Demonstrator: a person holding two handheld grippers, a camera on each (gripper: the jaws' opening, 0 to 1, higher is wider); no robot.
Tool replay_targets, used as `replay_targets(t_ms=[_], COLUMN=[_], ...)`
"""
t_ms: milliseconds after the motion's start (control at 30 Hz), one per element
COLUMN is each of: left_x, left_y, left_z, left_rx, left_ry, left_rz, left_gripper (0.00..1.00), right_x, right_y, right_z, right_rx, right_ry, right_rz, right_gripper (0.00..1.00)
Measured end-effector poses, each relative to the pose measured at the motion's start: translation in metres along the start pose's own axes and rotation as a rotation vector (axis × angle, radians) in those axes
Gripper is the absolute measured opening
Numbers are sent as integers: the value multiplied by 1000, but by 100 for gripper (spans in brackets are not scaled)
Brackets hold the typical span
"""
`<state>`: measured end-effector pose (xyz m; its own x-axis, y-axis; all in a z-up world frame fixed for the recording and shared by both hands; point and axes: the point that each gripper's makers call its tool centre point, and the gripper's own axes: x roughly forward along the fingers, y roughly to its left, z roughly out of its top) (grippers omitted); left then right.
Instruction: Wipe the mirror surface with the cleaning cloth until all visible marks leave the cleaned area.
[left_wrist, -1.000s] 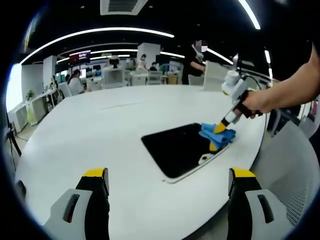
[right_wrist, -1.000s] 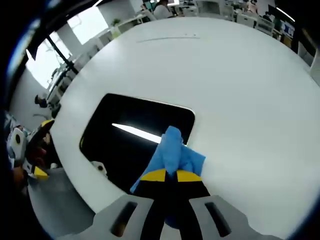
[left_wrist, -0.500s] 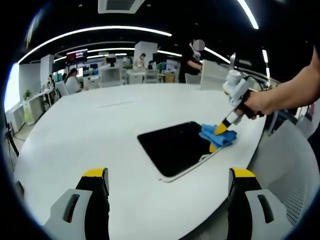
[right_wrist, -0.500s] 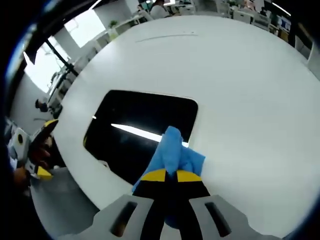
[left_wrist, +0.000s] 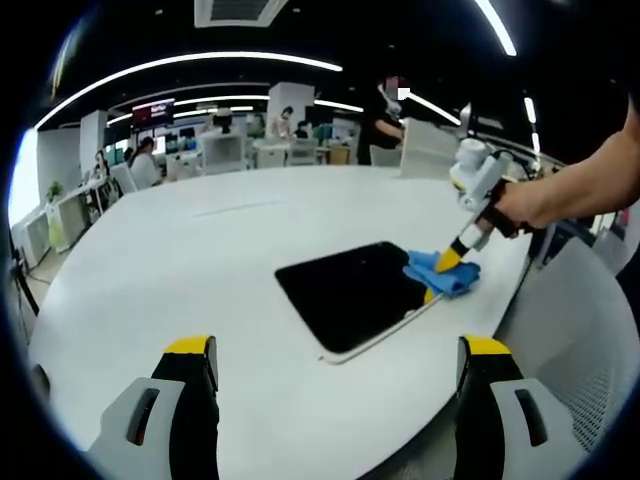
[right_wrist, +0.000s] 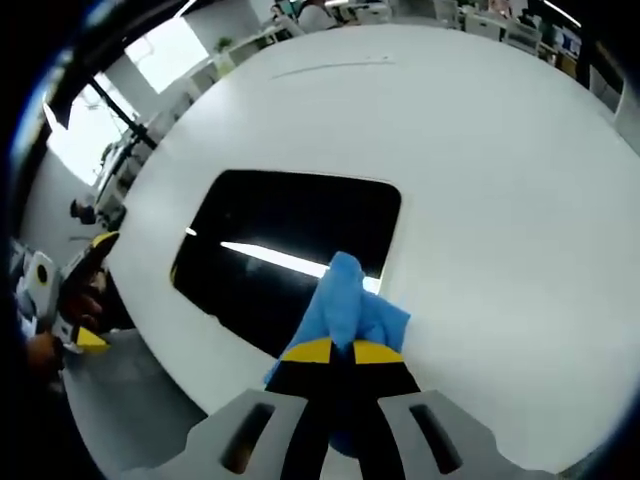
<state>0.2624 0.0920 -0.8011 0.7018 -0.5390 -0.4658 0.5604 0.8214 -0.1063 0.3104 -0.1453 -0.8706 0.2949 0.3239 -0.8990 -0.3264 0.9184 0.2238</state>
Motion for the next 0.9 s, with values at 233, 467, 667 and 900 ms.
replay_targets(t_ms=[233,467,667,900], left_x=[0,-1,0,-1], left_y=[1,8,2,4], left_z=[1,-4,1,1], left_rx=[-1,-29,3,4], left_ry=[-9,4,-14,-15], left_rz=[-2,14,-3,11], left_gripper=[99,100,100,100], right_x=[0,3,6,9], right_y=[1,5,13,23], right_z=[1,5,8,10], right_rx=[4,7,8,10], right_ry=[-5,-16,-20,-21], right_rz=[4,11,11,25], right_gripper=[0,0,0,0])
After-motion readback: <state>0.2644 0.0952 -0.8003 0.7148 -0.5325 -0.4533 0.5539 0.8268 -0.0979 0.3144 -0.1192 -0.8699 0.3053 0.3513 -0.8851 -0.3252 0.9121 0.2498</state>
